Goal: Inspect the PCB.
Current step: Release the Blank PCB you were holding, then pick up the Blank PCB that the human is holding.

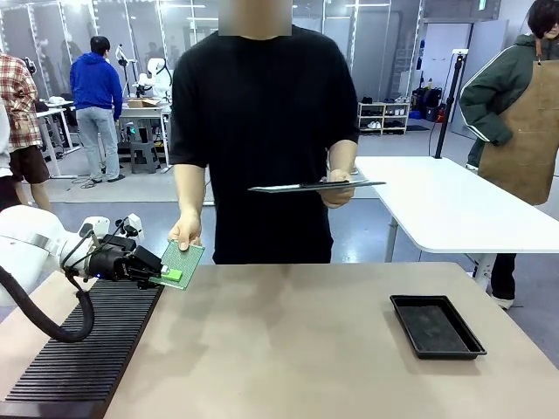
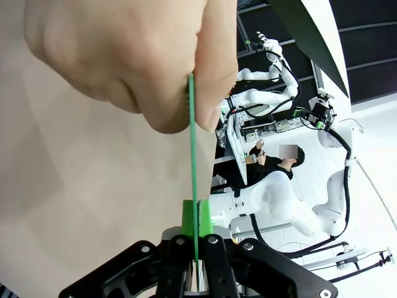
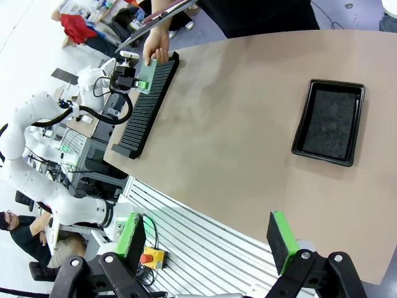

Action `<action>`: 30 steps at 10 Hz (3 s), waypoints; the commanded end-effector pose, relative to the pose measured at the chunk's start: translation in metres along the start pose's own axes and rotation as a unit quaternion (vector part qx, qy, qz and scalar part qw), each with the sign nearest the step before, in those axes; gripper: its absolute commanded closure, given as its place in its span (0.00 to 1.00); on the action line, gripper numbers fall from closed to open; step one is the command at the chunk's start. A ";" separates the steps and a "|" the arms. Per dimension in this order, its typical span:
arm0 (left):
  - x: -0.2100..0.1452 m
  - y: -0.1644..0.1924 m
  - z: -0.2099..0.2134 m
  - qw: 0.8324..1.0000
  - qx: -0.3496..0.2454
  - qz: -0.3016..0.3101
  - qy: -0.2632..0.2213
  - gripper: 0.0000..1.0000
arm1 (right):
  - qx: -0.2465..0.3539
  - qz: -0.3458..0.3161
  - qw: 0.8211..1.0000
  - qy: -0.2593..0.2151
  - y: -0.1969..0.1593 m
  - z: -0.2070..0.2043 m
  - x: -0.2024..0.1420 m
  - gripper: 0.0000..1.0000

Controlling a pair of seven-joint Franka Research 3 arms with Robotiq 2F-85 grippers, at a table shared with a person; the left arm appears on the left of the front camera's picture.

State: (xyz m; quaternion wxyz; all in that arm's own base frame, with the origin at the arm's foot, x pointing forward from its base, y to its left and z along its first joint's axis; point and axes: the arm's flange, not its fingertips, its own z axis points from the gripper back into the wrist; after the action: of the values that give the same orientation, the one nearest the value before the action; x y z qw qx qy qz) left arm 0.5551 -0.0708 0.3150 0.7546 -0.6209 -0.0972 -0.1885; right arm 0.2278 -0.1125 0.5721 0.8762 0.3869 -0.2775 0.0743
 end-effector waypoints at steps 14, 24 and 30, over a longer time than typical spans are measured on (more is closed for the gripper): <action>0.002 -0.001 0.003 1.000 -0.019 -0.003 0.007 0.28 | 0.005 0.009 1.000 -0.002 -0.001 0.000 0.000 0.00; 0.001 -0.001 0.003 1.000 -0.005 -0.001 -0.001 0.00 | 0.005 0.009 1.000 -0.002 -0.001 0.000 0.000 0.00; 0.001 -0.001 0.003 1.000 -0.005 -0.001 -0.001 0.00 | 0.005 0.009 1.000 -0.002 -0.001 0.000 0.000 0.00</action>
State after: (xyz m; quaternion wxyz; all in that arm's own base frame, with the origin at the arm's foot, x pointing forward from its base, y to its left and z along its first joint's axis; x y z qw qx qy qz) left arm 0.5566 -0.0677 0.3145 0.7531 -0.6231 -0.0984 -0.1869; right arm 0.2275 -0.1128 0.5721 0.8762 0.3867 -0.2780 0.0739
